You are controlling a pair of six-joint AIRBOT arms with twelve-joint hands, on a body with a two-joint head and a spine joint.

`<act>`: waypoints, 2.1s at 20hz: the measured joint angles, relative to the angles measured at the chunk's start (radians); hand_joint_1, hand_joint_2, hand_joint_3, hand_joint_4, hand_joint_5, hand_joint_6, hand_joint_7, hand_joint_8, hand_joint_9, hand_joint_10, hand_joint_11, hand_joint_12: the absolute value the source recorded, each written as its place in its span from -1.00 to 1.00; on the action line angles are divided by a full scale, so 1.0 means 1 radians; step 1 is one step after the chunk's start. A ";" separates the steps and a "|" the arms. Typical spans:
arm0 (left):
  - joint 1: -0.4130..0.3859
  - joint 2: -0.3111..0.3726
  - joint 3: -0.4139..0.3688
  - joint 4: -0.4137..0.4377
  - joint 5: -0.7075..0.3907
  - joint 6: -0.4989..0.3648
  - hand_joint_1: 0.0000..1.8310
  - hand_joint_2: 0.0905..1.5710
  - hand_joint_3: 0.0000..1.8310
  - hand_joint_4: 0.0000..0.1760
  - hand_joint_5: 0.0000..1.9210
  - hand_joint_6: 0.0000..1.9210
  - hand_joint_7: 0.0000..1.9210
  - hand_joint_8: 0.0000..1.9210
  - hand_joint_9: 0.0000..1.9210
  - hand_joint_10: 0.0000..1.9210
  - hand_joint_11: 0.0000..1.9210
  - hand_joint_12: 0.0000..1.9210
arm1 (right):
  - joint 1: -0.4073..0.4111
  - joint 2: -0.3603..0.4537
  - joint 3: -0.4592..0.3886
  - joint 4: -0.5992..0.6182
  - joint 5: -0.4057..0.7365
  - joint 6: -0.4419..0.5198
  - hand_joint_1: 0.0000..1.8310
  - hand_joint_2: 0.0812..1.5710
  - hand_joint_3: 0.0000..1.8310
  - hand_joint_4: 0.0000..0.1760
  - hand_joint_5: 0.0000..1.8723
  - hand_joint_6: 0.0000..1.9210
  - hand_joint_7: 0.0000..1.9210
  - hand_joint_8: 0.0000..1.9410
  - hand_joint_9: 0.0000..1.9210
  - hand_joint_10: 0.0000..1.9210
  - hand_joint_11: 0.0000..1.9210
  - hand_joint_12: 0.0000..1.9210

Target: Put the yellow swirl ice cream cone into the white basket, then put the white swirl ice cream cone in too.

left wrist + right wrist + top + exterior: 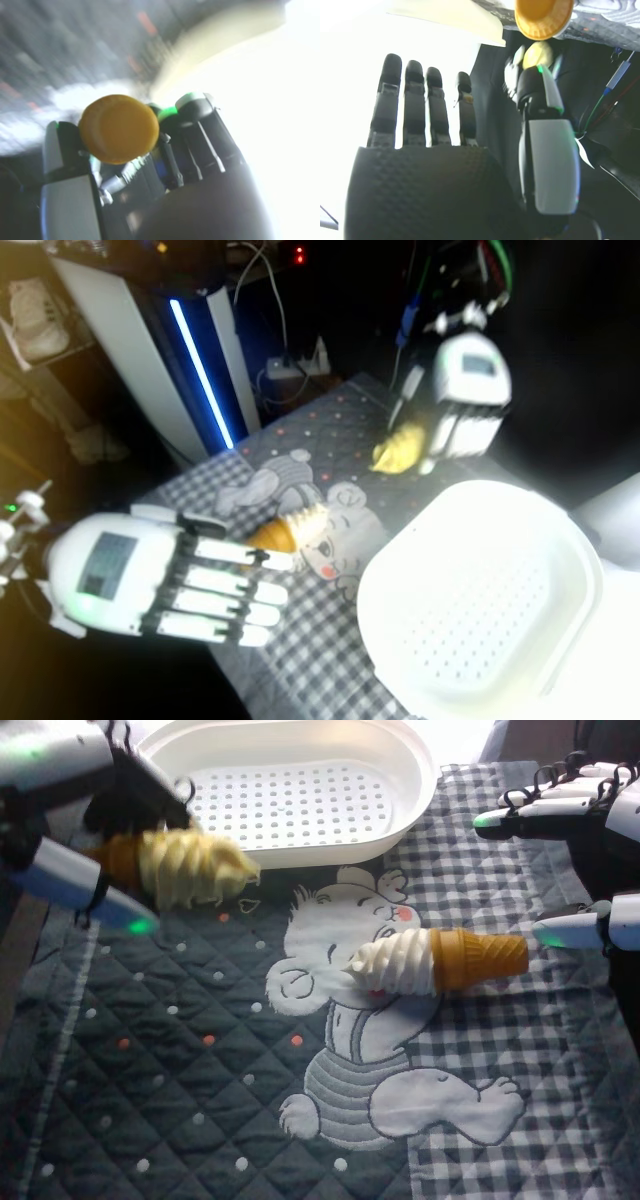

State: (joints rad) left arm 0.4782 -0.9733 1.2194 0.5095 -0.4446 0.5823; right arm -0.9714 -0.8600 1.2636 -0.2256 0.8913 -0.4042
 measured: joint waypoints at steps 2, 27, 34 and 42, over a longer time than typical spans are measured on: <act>-0.045 -0.012 0.024 -0.025 -0.011 0.028 0.41 0.21 -0.99 -1.00 0.37 -0.72 0.37 -0.44 0.28 -0.46 -0.01 0.21 | 0.000 -0.007 0.000 -0.002 0.001 0.000 -0.23 0.40 -1.00 0.28 -0.63 -1.00 -0.70 -1.00 -0.71 -0.99 -0.84 -0.49; -0.150 -0.229 0.248 -0.203 0.193 0.168 -0.08 0.00 -1.00 0.48 -0.74 -1.00 -0.77 -1.00 -0.77 -1.00 -1.00 -0.15 | 0.000 -0.072 0.037 -0.048 0.122 0.148 -0.29 0.27 -1.00 0.76 -0.67 -1.00 -0.74 -1.00 -0.69 -0.99 -0.82 -0.57; 0.002 0.041 -0.059 -0.217 -0.166 0.170 -0.13 0.03 -1.00 0.28 -0.74 -1.00 -0.86 -1.00 -0.89 -1.00 -1.00 -0.60 | 0.002 -0.082 0.010 -0.030 0.290 0.188 -0.20 0.20 -1.00 1.00 -0.69 -1.00 -0.71 -0.99 -0.70 -0.99 -0.86 -0.48; 0.108 0.123 -0.136 -0.268 -0.304 0.171 -0.02 -0.02 -1.00 -0.07 -0.67 -1.00 -0.76 -1.00 -0.77 -0.99 -1.00 -0.19 | 0.076 -0.137 0.058 -0.241 0.094 0.232 -0.05 0.13 -1.00 -0.01 -0.62 -1.00 -0.68 -1.00 -0.67 -1.00 -1.00 -0.03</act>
State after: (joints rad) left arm 0.5865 -0.8501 1.0832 0.2417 -0.7486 0.7536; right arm -0.8951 -0.9974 1.3212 -0.4667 0.9855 -0.1726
